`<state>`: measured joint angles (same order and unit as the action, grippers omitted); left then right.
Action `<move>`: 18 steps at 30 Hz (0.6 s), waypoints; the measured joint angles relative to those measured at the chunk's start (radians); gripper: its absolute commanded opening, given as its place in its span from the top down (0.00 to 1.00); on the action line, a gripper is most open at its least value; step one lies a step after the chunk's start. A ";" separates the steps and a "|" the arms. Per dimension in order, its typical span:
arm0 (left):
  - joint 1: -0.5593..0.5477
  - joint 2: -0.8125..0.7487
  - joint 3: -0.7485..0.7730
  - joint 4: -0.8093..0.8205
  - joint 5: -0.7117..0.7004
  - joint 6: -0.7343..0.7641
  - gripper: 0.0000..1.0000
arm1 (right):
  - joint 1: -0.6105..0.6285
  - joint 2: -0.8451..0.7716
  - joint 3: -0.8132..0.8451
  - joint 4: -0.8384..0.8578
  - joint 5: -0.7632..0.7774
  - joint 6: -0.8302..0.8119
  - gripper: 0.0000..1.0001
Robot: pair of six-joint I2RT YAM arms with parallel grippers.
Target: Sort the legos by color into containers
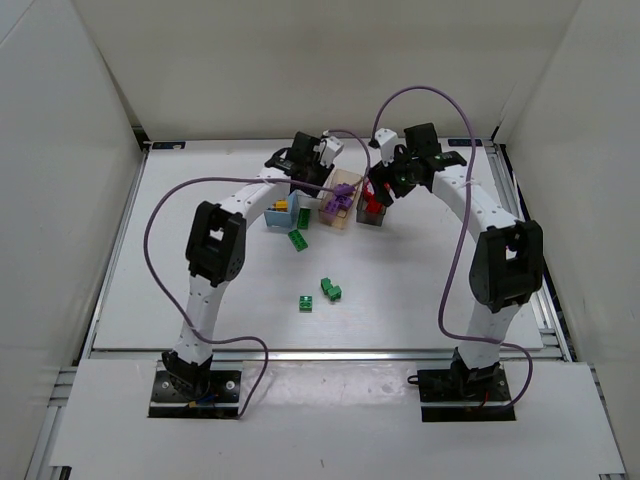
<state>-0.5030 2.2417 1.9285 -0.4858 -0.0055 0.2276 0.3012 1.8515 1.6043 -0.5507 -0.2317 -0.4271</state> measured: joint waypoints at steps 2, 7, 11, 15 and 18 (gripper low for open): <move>0.020 0.076 0.086 -0.031 -0.007 -0.029 0.77 | 0.000 -0.008 -0.005 0.000 0.002 0.000 0.20; 0.069 0.246 0.383 -0.114 -0.005 -0.079 0.45 | 0.000 -0.026 -0.012 0.000 0.002 -0.001 0.20; 0.091 0.258 0.446 -0.135 0.014 -0.090 0.24 | 0.000 -0.026 -0.012 0.000 0.002 -0.003 0.20; 0.086 0.258 0.456 -0.136 0.039 -0.098 0.20 | 0.000 -0.026 -0.012 0.000 0.001 -0.004 0.20; 0.080 0.258 0.456 -0.142 0.055 -0.101 0.20 | 0.000 -0.026 -0.012 0.000 -0.003 -0.005 0.21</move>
<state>-0.4232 2.4996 2.3844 -0.6277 0.0490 0.1261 0.3012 1.8256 1.5925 -0.5507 -0.2348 -0.4320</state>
